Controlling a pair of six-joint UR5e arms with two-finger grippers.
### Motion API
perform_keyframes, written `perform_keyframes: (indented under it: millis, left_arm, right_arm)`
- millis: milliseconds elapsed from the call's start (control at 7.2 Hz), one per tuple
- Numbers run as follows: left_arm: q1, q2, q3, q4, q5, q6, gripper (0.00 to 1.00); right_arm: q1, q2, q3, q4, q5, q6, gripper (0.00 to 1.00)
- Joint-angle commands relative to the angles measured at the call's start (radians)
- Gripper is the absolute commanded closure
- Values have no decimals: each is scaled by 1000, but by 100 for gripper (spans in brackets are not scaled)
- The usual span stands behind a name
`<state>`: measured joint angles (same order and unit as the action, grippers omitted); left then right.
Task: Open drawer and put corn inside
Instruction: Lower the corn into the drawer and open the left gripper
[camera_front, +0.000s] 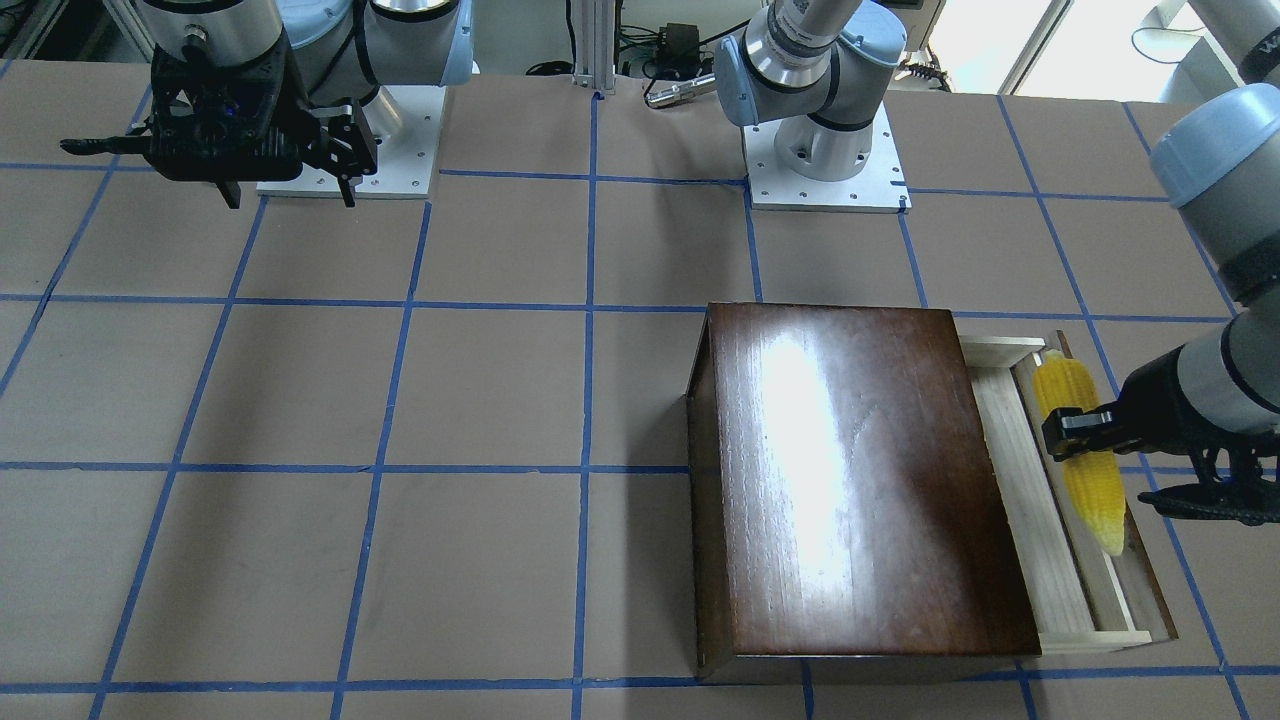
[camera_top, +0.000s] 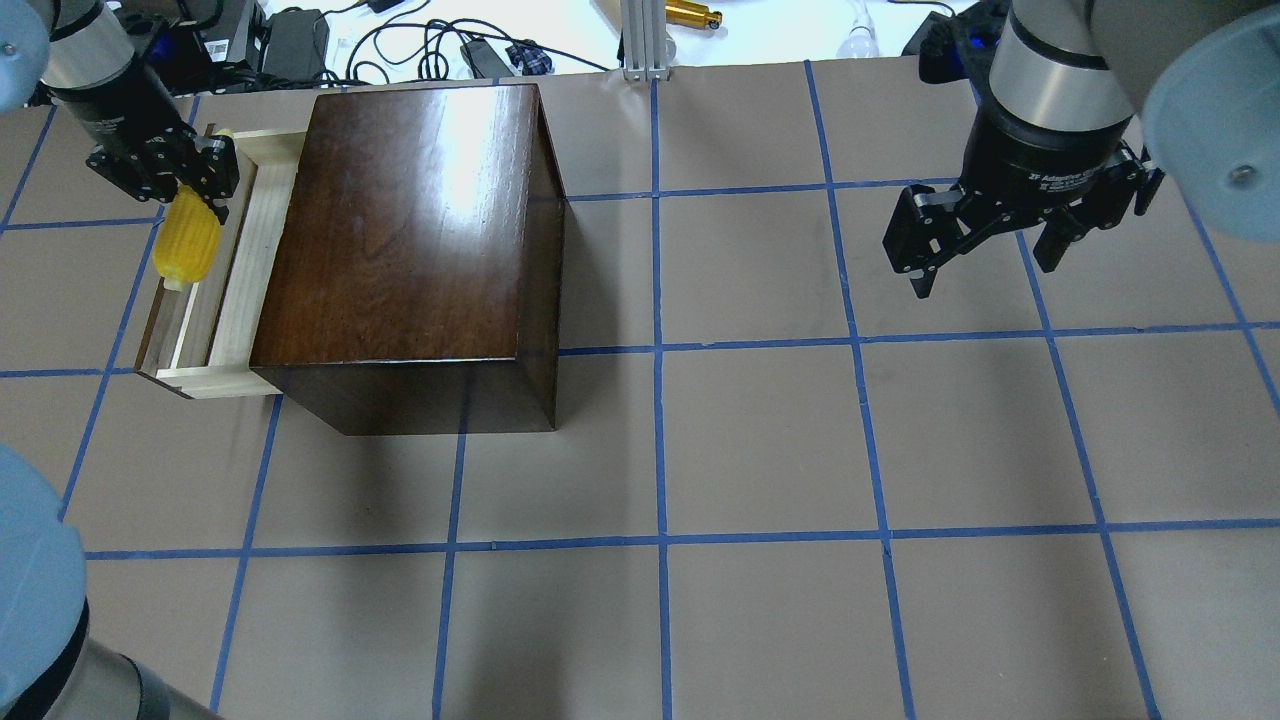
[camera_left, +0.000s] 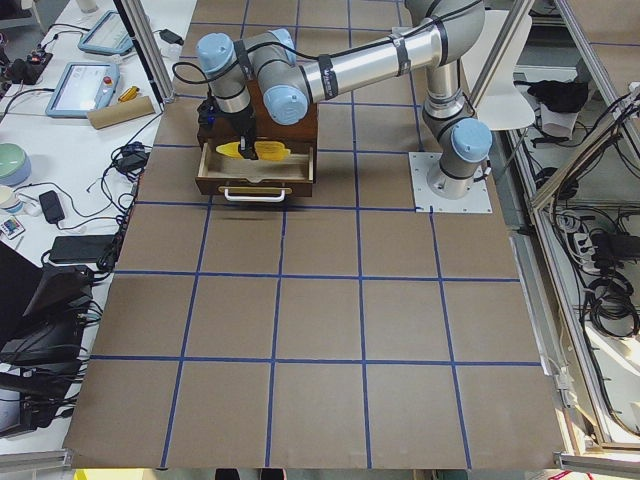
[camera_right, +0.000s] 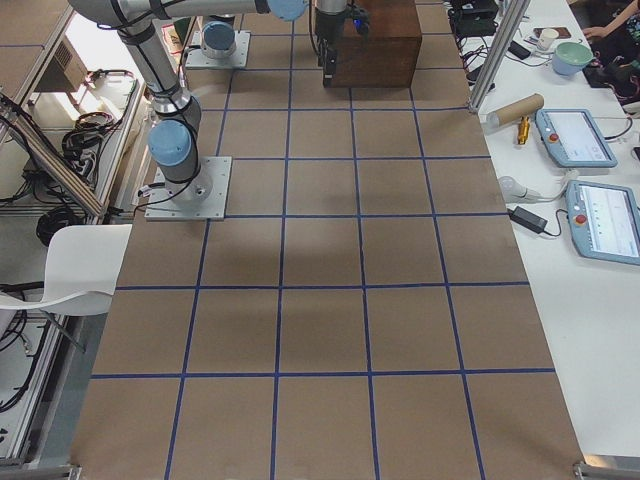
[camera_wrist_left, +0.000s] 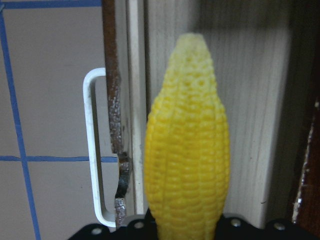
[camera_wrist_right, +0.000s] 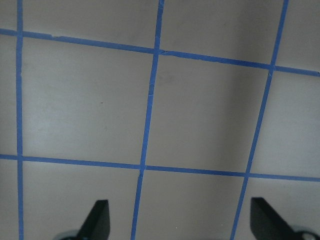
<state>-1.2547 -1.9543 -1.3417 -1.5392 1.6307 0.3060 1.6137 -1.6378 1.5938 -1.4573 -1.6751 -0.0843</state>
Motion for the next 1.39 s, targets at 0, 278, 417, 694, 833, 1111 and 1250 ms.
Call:
perform_keyframes:
  millis: [0,278,417,694,833,1111,1250]
  left_arm:
    - [-3,0,-8,1,0,-4,0]
    - [-6,9,-5,1,-2,-2,0]
    - [-11,29,-5,-5,-2,-4,0]
    - [-21,104,-2,-60,-69,-5,0]
    - [-70,148,7,-88,-74,-65,0]
    - [-167,213,4,-99,-71,-200,0]
    - [-213,232,-10,-105,-66,-244,0]
  right_arm:
    - [0,1,0,0,0,1,0]
    - [0,-1,0,0,0,0,0]
    - [0,-1,0,0,-2,0,0]
    - [0,-1,0,0,0,1,0]
    - [0,-1,0,0,0,0,0]
    - [0,1,0,0,0,0,0]
    - [0,1,0,0,0,0,0]
